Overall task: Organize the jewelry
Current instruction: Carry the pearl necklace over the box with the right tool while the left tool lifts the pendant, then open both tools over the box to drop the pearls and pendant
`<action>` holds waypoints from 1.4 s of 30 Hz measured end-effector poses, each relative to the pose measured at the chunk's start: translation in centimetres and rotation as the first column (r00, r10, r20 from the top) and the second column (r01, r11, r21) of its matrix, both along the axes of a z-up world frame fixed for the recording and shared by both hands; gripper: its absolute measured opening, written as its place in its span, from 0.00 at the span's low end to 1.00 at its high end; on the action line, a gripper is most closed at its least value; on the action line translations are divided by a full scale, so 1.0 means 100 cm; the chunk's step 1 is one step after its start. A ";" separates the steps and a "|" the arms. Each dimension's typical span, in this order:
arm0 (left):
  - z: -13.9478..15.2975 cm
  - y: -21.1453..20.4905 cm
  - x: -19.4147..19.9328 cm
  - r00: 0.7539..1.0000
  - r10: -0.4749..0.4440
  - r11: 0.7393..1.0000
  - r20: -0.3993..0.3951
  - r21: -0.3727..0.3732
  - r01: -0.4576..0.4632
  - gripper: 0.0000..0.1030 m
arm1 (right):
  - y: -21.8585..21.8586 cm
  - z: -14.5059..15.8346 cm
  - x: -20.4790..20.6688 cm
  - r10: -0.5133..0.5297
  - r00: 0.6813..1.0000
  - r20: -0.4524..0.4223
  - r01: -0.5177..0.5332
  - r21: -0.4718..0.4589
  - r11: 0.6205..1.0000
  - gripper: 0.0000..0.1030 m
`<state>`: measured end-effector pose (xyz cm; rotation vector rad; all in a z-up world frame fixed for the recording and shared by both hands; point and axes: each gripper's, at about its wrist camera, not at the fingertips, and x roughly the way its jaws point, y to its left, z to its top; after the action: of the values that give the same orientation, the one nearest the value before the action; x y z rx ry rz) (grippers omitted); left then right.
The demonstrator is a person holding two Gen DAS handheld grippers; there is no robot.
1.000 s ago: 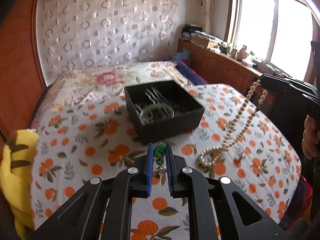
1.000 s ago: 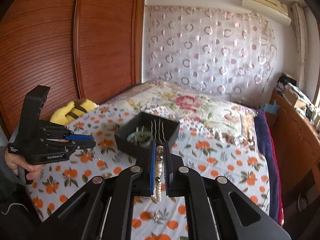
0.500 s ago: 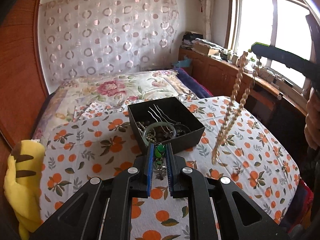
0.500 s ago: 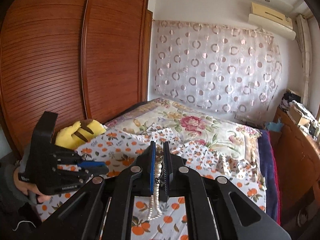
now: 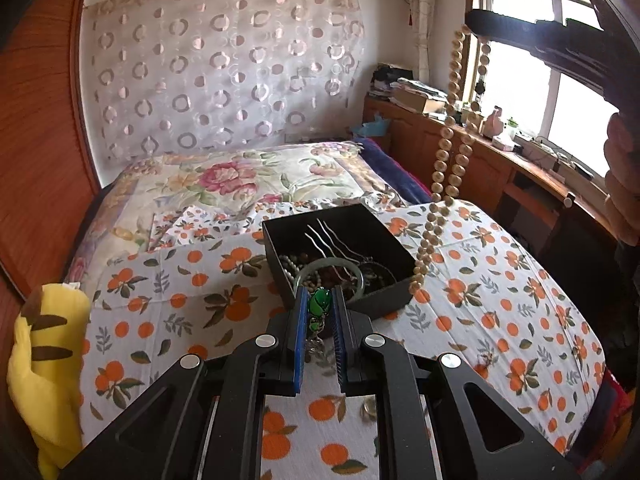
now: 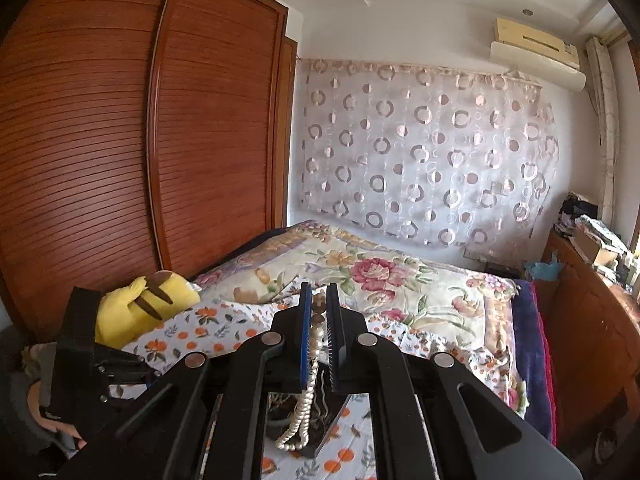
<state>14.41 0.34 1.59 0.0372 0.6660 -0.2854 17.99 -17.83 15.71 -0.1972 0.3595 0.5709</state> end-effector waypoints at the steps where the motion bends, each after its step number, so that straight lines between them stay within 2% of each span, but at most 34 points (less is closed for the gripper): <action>1: -0.001 0.000 0.004 1.000 0.002 1.000 -0.001 0.000 -0.002 0.10 | 0.002 0.000 0.005 -0.003 1.000 -0.003 0.003 -0.003 1.000 0.08; 7: -0.004 -0.003 0.021 1.000 0.002 1.000 -0.009 -0.016 -0.002 0.10 | 0.012 -0.004 0.034 -0.031 0.999 -0.017 0.031 -0.005 1.000 0.08; 12: -0.005 -0.004 0.031 1.000 0.005 1.000 -0.013 -0.019 -0.005 0.10 | 0.019 -0.018 0.054 -0.052 0.998 -0.033 0.051 -0.033 0.998 0.08; 22: -0.007 -0.009 0.052 1.000 0.011 1.000 -0.024 -0.020 -0.012 0.10 | 0.028 -0.089 0.081 -0.083 0.977 -0.198 0.065 -0.095 0.993 0.09; 27: -0.010 -0.010 0.062 0.999 0.015 1.000 -0.030 -0.020 -0.016 0.10 | 0.025 -0.108 0.082 -0.075 0.966 -0.247 0.061 -0.062 0.996 0.09; 28: -0.011 -0.010 0.064 0.999 0.016 1.000 -0.032 -0.022 -0.017 0.10 | 0.025 -0.108 0.081 -0.071 0.966 -0.249 0.057 -0.063 0.996 0.10; 29: -0.012 -0.010 0.067 0.999 0.017 1.000 -0.036 -0.021 -0.018 0.10 | 0.024 -0.109 0.080 -0.070 0.965 -0.251 0.055 -0.063 0.996 0.21; 30: -0.013 -0.011 0.069 0.999 0.019 1.000 -0.038 -0.019 -0.020 0.10 | 0.023 -0.110 0.078 -0.070 0.965 -0.253 0.057 -0.059 0.997 0.37; 31: -0.014 -0.012 0.071 0.999 0.021 1.000 -0.041 -0.017 -0.021 0.10 | 0.021 -0.110 0.076 -0.069 0.964 -0.255 0.058 -0.052 0.997 0.42; 35: -0.017 -0.014 0.080 0.998 0.027 0.999 -0.058 -0.019 -0.028 0.10 | 0.011 -0.111 0.068 -0.083 0.963 -0.258 0.070 -0.058 0.996 0.43; 42: -0.018 -0.022 0.096 0.997 0.046 0.999 -0.066 0.018 -0.045 0.10 | -0.010 -0.133 0.043 -0.098 0.958 -0.271 0.074 -0.095 0.993 0.43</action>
<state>23.97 -1.85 -0.17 0.0288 0.7348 -0.2383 22.31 -18.86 2.44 -0.1821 0.6601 0.4980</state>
